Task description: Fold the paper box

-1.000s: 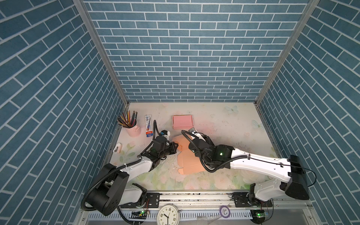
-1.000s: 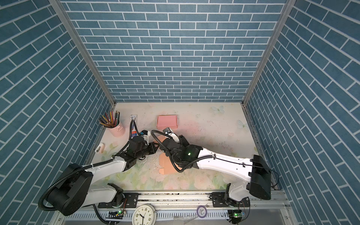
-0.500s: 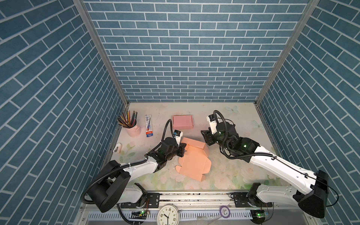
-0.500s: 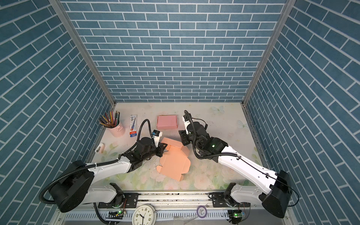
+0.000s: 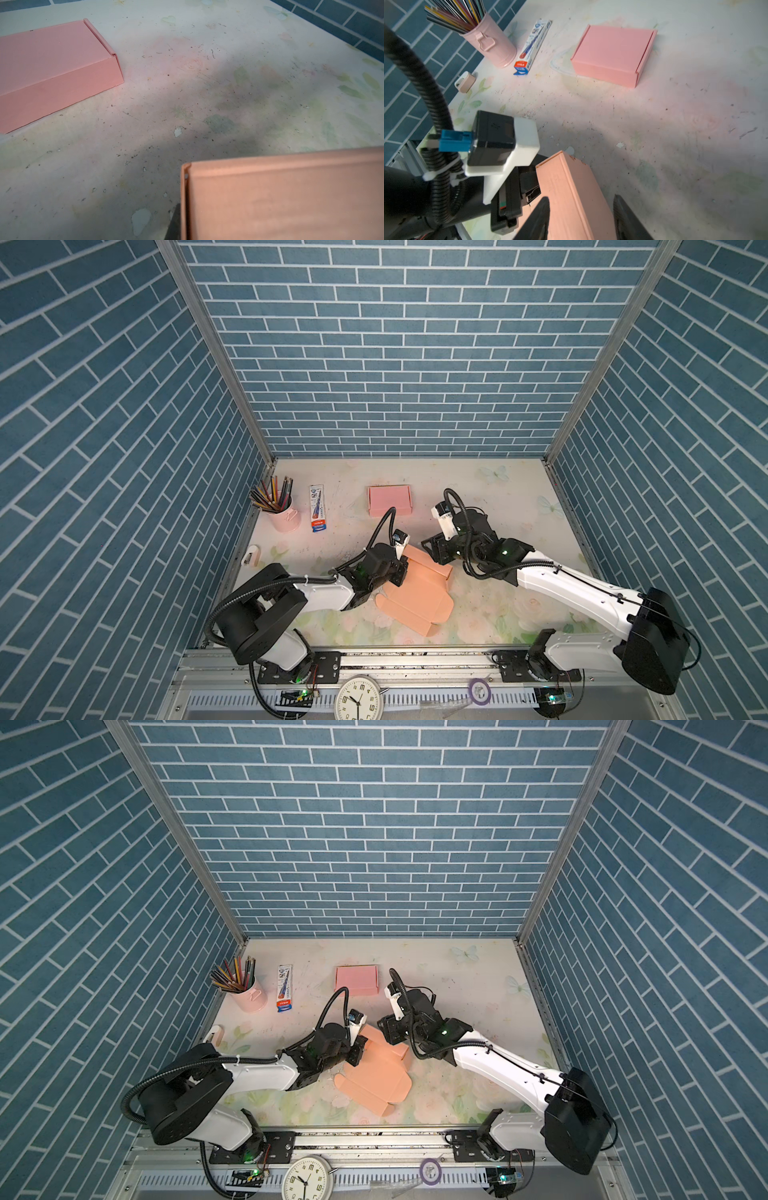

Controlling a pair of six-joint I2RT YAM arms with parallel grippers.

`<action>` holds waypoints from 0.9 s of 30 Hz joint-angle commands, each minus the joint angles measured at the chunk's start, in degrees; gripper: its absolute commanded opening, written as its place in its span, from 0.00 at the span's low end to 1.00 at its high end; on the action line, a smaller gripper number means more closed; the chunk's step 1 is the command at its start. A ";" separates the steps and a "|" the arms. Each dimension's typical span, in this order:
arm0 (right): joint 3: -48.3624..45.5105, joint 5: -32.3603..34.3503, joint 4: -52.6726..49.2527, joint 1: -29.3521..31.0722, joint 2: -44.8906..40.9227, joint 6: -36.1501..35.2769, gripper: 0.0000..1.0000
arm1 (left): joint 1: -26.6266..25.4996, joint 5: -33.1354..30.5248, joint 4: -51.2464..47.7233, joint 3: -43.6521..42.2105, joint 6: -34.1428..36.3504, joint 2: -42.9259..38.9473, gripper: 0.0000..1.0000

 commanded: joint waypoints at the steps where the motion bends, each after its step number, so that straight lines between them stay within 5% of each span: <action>1: -1.45 -3.36 1.63 -0.46 0.62 2.27 0.50 | -1.53 -3.71 2.52 1.00 2.51 1.29 0.12; 18: -0.33 -4.69 -6.80 -0.39 -0.79 -2.73 0.53 | -3.34 -5.60 3.33 -1.39 0.19 -0.47 0.23; 27: 4.29 -2.39 -13.77 0.56 1.26 -5.23 0.54 | -3.75 -4.02 -0.75 -7.40 -11.52 -8.00 0.27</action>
